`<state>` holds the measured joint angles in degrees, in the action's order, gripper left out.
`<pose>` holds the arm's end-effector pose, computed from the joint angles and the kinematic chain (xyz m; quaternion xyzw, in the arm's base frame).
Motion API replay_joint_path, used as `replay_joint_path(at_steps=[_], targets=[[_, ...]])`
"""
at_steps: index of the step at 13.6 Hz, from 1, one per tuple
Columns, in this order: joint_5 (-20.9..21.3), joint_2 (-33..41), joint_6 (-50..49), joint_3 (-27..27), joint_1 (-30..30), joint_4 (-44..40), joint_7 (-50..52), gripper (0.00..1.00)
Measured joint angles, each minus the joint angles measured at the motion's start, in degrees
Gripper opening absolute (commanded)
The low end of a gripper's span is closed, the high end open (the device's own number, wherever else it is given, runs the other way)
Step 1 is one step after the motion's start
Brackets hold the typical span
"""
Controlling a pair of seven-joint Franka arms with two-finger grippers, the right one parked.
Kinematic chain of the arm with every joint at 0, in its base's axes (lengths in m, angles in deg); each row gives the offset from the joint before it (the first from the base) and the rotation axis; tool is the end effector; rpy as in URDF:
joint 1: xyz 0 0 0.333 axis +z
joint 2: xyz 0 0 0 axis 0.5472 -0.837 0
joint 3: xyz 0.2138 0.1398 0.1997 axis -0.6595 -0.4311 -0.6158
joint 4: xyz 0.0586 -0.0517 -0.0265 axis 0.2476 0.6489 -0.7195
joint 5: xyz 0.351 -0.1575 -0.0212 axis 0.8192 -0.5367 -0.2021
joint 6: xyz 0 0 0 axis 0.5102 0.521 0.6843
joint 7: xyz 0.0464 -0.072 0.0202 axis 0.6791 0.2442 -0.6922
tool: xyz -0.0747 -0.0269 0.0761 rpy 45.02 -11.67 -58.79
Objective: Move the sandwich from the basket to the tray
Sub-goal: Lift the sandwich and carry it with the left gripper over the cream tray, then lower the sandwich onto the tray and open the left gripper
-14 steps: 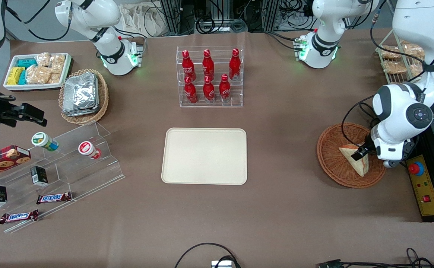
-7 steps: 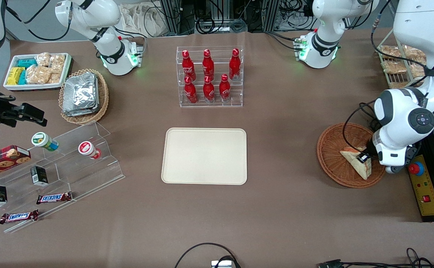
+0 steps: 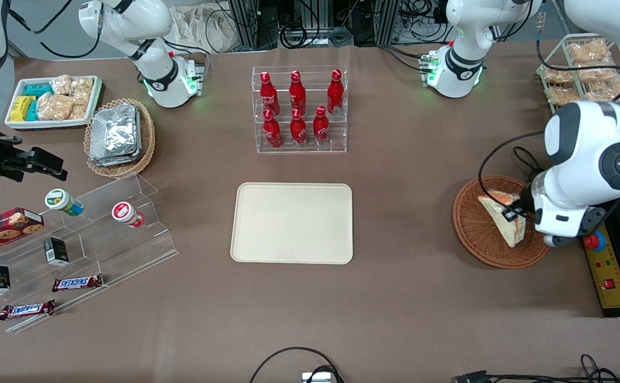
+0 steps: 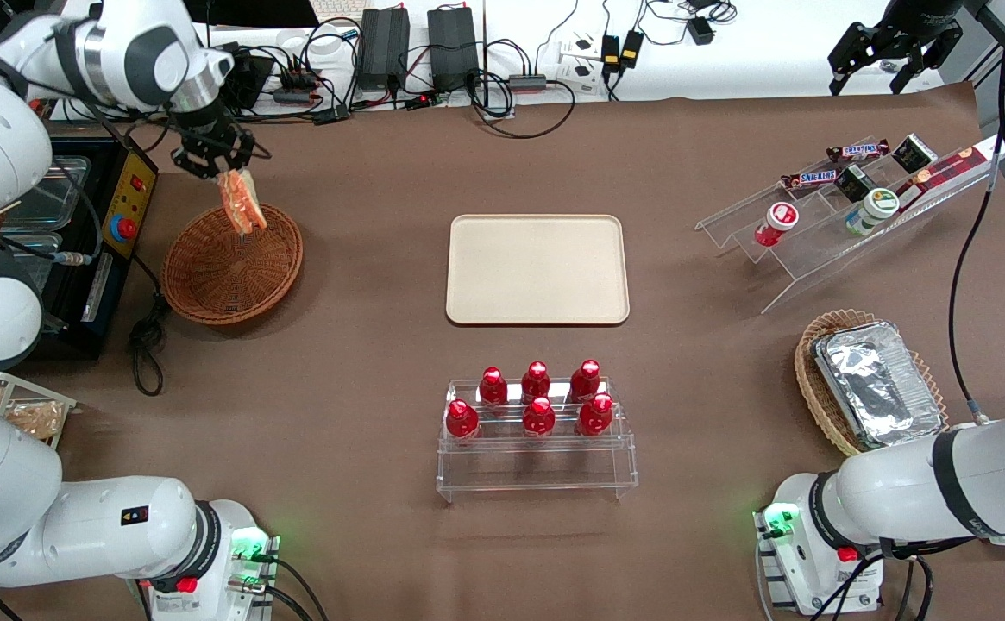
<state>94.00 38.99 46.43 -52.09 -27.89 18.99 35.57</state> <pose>0.5982 -0.0712 0.4509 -0.9677 -0.2390 0.0637 0.0488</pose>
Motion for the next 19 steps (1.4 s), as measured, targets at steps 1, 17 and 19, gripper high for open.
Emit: replay_joint_path(at_steps=[1,17,19], targets=[[0.0,-0.1,-2.7,2.7,-0.1,-2.7,-0.5,0.0],[9.5,-30.5,15.2,16.5,-17.3,-15.0,10.9,0.0],[11.6,-33.3,15.3,16.3,-19.5,-17.5,13.3,0.0]])
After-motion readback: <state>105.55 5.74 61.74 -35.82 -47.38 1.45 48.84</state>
